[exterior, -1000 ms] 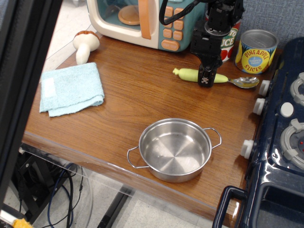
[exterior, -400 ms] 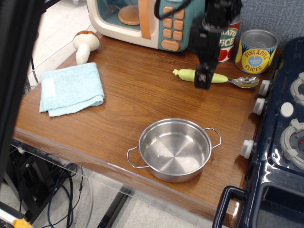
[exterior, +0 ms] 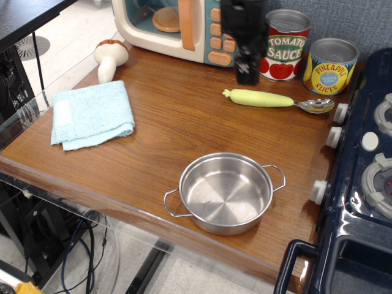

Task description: PICK UP THE SPOON AND PUT NEAR THE VESSEL

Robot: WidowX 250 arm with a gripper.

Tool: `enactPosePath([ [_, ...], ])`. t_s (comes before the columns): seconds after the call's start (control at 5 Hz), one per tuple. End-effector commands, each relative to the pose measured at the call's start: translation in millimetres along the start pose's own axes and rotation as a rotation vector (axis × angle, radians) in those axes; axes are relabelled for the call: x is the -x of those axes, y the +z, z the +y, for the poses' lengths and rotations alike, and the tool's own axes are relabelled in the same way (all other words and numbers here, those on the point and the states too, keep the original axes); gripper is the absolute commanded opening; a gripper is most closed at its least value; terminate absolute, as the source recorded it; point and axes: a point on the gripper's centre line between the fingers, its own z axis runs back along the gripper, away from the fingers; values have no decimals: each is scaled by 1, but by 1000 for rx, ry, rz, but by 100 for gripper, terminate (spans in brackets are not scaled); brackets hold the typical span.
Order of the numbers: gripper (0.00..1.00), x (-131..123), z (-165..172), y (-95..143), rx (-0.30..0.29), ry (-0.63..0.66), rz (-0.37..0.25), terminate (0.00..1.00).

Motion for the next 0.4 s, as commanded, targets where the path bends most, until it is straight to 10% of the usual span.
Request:
enactPosePath([
  [0.0,100,-8,-6,30,76,-1,17,0],
  [0.2,100,-8,-6,30,76,-1,17,100],
])
